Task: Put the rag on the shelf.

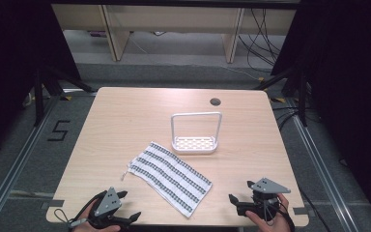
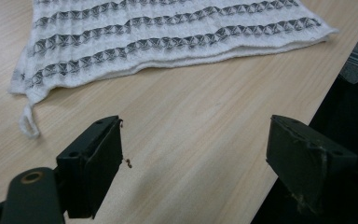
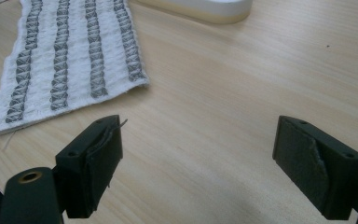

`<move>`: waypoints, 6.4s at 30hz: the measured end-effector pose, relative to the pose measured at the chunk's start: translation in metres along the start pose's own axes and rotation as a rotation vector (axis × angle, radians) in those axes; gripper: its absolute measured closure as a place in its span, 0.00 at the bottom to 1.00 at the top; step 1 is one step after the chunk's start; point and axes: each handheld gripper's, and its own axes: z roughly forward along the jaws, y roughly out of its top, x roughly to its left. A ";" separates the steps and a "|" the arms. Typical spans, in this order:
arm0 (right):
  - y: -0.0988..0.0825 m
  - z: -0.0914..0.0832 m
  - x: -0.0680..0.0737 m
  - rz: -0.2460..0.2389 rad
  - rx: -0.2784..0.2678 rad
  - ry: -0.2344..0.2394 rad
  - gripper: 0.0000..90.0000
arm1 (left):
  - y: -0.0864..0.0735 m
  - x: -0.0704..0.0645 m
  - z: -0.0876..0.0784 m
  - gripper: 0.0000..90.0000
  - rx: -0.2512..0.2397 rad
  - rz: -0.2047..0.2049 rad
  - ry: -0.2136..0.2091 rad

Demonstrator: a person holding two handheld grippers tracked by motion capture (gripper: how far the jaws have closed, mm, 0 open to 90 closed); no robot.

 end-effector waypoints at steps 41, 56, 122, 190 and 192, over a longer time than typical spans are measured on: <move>0.040 0.044 0.015 -0.131 0.053 0.124 0.40 | 0.055 -0.053 0.059 0.31 0.018 0.029 -0.136; 0.050 0.062 0.019 -0.173 0.075 0.152 0.46 | 0.073 -0.071 0.083 0.36 0.043 0.066 -0.226; 0.079 0.055 0.032 -0.159 -0.033 0.244 0.96 | 0.108 -0.061 0.061 0.96 -0.020 0.129 -0.229; 0.247 -0.041 0.017 -0.200 -0.355 0.111 0.97 | 0.302 0.046 -0.016 0.96 -0.329 0.064 -0.007; 0.250 -0.038 0.014 -0.192 -0.363 0.107 0.97 | 0.305 0.048 -0.013 0.96 -0.330 0.055 -0.004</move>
